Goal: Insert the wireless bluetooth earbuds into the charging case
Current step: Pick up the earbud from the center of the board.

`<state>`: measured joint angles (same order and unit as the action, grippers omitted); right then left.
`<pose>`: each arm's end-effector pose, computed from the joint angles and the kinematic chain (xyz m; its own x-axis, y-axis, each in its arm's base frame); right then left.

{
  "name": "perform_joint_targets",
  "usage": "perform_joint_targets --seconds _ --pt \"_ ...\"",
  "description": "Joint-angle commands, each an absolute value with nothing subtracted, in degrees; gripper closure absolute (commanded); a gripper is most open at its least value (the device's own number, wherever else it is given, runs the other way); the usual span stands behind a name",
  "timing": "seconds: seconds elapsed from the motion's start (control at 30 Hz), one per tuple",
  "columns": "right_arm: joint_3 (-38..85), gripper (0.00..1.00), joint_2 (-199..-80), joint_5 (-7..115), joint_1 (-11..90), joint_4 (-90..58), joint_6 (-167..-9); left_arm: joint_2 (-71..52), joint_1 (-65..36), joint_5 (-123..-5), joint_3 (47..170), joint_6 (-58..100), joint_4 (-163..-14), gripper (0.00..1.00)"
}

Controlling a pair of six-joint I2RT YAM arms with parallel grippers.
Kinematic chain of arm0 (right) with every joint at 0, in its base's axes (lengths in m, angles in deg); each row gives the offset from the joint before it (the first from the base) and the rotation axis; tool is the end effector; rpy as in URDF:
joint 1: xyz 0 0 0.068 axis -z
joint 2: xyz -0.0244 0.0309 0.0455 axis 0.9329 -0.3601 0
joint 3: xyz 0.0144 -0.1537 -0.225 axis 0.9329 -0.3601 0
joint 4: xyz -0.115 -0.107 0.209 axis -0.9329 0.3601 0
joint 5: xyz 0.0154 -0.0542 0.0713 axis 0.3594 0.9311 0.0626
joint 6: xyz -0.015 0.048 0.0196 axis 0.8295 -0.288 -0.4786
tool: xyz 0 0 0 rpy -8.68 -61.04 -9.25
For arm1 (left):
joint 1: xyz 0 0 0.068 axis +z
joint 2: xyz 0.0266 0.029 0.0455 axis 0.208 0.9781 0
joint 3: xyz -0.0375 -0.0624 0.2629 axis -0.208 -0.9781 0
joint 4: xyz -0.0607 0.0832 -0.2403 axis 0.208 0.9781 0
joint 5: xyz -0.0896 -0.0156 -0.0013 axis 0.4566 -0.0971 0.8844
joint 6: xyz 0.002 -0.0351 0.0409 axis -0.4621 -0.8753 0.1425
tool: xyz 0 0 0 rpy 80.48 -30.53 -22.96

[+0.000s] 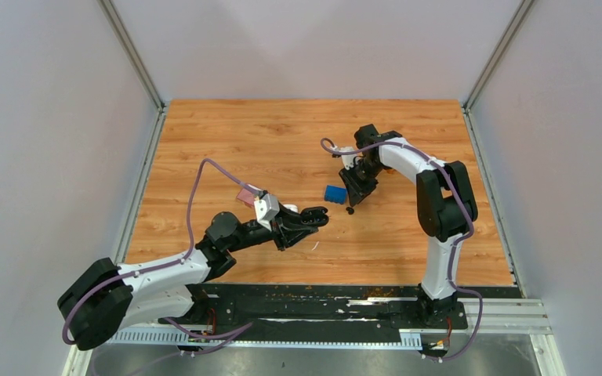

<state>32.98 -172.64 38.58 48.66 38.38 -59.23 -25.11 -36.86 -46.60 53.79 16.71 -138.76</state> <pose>0.3532 0.1449 0.1801 -0.7344 -0.6374 -0.2333 -0.6769 0.6623 0.3213 0.1282 -0.1703 0.2382 -0.1519 -0.1975 -0.9685 0.9540 0.2270 -0.1959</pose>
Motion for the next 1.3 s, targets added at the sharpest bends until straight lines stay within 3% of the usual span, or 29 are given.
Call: perform_joint_targets --seconds 0.0,0.93,1.27 --pt "32.89 0.75 -173.03 38.54 48.24 39.01 -59.5 -24.72 -36.6 -46.14 55.53 17.23 -140.17 1.0" --pt "32.39 0.71 -174.52 38.73 45.98 39.51 -58.88 -24.87 -36.6 -46.19 55.84 17.16 -139.46 1.0" --pt "33.5 0.79 -173.59 37.35 45.61 40.18 -58.73 -24.43 -36.6 -45.9 56.02 17.02 -139.2 1.0"
